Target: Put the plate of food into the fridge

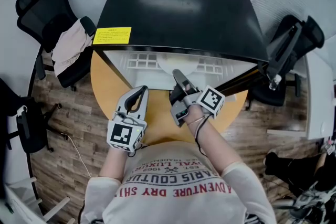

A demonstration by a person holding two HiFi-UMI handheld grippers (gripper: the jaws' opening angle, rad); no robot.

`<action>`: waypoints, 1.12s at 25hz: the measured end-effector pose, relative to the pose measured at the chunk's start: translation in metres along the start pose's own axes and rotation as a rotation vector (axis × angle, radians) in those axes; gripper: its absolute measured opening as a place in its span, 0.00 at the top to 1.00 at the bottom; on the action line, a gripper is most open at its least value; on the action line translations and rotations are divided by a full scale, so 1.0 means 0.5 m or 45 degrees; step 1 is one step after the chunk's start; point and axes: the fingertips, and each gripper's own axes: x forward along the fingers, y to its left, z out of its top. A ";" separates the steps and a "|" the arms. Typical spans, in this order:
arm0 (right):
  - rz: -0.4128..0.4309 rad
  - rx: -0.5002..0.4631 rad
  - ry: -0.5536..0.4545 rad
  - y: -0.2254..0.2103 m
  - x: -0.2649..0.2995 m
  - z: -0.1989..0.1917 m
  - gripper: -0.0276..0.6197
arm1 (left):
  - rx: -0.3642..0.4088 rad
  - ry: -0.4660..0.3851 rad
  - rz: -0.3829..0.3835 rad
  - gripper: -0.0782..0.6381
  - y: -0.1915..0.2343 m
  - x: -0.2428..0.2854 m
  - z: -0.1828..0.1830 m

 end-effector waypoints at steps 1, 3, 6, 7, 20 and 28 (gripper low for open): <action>0.000 -0.005 0.001 -0.001 0.001 0.002 0.73 | -0.001 -0.001 0.000 0.86 -0.001 0.001 0.001; 0.002 -0.004 0.004 0.000 0.002 0.002 0.73 | -0.001 -0.004 0.000 0.85 -0.001 0.002 0.002; -0.003 0.011 0.010 0.000 -0.001 -0.001 0.73 | 0.006 -0.002 0.001 0.85 -0.002 0.003 0.004; -0.003 0.012 0.014 0.000 -0.003 -0.002 0.73 | 0.012 0.000 0.000 0.85 -0.003 0.003 0.006; 0.111 -0.489 0.112 0.071 -0.090 -0.067 0.91 | 0.026 0.001 -0.039 0.85 -0.034 -0.027 0.011; 0.071 -1.309 -0.011 0.115 -0.172 -0.064 0.91 | 0.039 -0.008 -0.075 0.85 -0.056 -0.057 0.014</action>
